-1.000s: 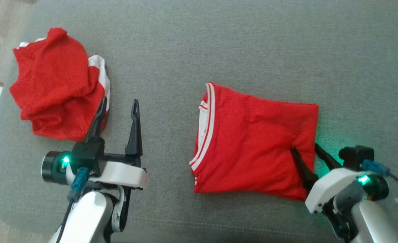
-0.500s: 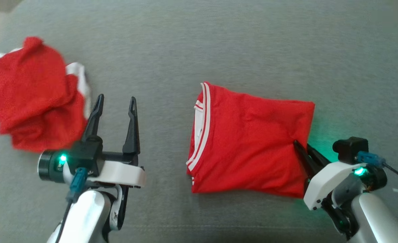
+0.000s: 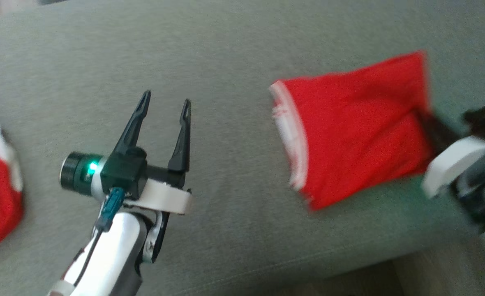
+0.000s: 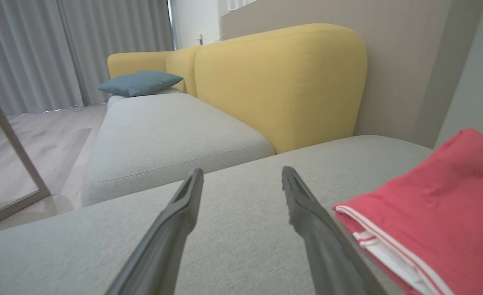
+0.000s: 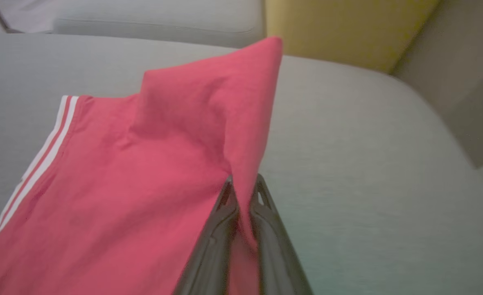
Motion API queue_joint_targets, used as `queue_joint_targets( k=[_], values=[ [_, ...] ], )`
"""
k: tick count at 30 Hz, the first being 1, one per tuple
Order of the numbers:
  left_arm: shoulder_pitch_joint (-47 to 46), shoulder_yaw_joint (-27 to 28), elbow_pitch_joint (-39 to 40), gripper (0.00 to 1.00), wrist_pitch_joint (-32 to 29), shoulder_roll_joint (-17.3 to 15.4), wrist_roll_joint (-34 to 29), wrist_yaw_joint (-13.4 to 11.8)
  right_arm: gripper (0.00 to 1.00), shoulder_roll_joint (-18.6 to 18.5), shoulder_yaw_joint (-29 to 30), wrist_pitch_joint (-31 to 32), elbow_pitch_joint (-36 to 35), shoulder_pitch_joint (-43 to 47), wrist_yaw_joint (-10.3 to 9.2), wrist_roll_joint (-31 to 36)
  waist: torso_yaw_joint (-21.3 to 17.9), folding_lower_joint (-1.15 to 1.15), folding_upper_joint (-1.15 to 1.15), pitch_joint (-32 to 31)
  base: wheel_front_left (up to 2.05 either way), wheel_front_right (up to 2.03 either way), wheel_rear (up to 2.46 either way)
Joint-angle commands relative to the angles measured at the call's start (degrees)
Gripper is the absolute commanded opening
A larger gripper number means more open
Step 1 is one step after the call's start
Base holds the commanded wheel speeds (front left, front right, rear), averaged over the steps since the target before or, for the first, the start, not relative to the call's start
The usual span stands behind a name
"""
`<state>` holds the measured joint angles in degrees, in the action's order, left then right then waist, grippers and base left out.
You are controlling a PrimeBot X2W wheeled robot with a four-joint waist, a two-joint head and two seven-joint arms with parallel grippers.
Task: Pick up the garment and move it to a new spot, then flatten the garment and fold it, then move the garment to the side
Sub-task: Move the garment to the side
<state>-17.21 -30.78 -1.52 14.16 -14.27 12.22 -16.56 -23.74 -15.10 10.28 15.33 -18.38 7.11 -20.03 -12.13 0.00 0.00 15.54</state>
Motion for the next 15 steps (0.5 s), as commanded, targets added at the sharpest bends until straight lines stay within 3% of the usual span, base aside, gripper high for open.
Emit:
queue_joint_targets(
  k=[1, 8, 15],
  values=[
    [-3.23, 1.45, 1.53, 1.0, -0.27, -0.49, -0.73, 0.61, 0.0, -4.61, 1.54, -1.39, 0.28, -3.95, 0.37, -0.32, -3.27, 0.0, 0.0, 2.59, 0.0, 0.0, 0.0],
    [-5.92, 0.01, 1.33, 1.0, -0.93, -0.23, -1.71, 1.52, 0.0, -10.42, 4.95, -3.75, 6.14, -10.89, 0.37, -0.89, -4.05, 0.0, 0.0, 4.95, 0.0, 0.0, 0.0],
    [-8.65, -1.39, 1.68, 1.0, -1.3, 0.11, -2.89, 2.16, 0.0, -13.23, 8.91, -4.9, 10.81, -14.89, 0.37, -1.56, -3.63, 0.0, 0.0, 8.0, 0.0, 0.0, 0.0]
  ],
)
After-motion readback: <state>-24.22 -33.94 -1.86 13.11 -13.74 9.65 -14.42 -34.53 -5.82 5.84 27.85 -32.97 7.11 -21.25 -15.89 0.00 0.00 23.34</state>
